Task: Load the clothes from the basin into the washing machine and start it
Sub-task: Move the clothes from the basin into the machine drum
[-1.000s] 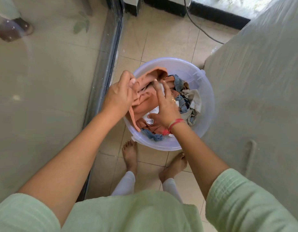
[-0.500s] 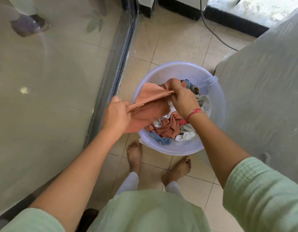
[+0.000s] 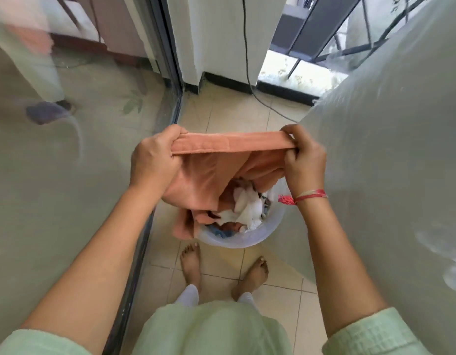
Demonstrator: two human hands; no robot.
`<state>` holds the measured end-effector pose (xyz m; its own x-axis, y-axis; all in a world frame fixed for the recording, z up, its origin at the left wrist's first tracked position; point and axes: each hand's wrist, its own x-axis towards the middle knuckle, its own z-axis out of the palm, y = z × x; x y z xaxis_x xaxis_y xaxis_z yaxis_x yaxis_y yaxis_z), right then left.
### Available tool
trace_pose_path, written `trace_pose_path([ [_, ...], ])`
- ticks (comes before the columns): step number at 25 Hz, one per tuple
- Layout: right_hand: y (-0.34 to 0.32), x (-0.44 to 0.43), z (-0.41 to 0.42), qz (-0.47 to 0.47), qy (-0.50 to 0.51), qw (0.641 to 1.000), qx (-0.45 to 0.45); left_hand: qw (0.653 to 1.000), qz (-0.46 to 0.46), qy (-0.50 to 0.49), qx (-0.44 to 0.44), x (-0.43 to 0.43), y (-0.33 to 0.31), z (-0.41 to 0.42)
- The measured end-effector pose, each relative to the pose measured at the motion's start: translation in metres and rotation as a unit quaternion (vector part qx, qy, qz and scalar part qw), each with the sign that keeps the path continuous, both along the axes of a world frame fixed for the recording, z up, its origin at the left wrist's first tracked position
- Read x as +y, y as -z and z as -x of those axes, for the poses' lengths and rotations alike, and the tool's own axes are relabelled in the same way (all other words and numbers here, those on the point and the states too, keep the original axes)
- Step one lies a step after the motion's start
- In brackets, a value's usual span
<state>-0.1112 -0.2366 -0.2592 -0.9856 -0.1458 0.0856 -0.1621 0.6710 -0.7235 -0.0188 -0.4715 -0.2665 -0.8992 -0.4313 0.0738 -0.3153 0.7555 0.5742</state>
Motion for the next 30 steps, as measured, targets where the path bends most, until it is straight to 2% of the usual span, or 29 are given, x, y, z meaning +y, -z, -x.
trace_pose_path([
  [6, -0.179, 0.021, -0.023, 0.027, 0.056, 0.993, 0.098, 0.99, 0.065, 0.094, 0.087, 0.004, -0.187, 0.016],
  [12, -0.299, 0.029, -0.026, 0.045, 0.078, 0.979, 0.185, 0.953, 0.2, 0.141, 0.177, 0.005, -0.328, 0.033],
  [16, -0.381, 0.044, -0.024, 0.056, 0.102, 0.949, 0.294, 0.913, 0.254, 0.166, 0.272, 0.007, -0.408, 0.039],
  [19, -0.42, 0.061, -0.03, 0.04, 0.146, 0.921, 0.36, 0.894, 0.26, 0.171, 0.323, 0.014, -0.462, 0.041],
  [21, -0.423, 0.074, -0.032, 0.015, 0.17, 0.925, 0.34, 0.913, 0.215, 0.178, 0.297, 0.013, -0.477, 0.046],
  [24, -0.393, 0.092, -0.027, -0.061, 0.172, 0.964, 0.193, 0.955, 0.105, 0.214, 0.178, 0.005, -0.454, 0.05],
  [26, -0.363, 0.098, -0.029, -0.108, 0.144, 0.977, 0.118, 0.958, 0.075, 0.247, 0.125, 0.001, -0.421, 0.047],
  [30, -0.33, 0.096, -0.044, -0.119, 0.139, 0.981, 0.061, 0.954, 0.046, 0.28, 0.098, 0.001, -0.38, 0.046],
])
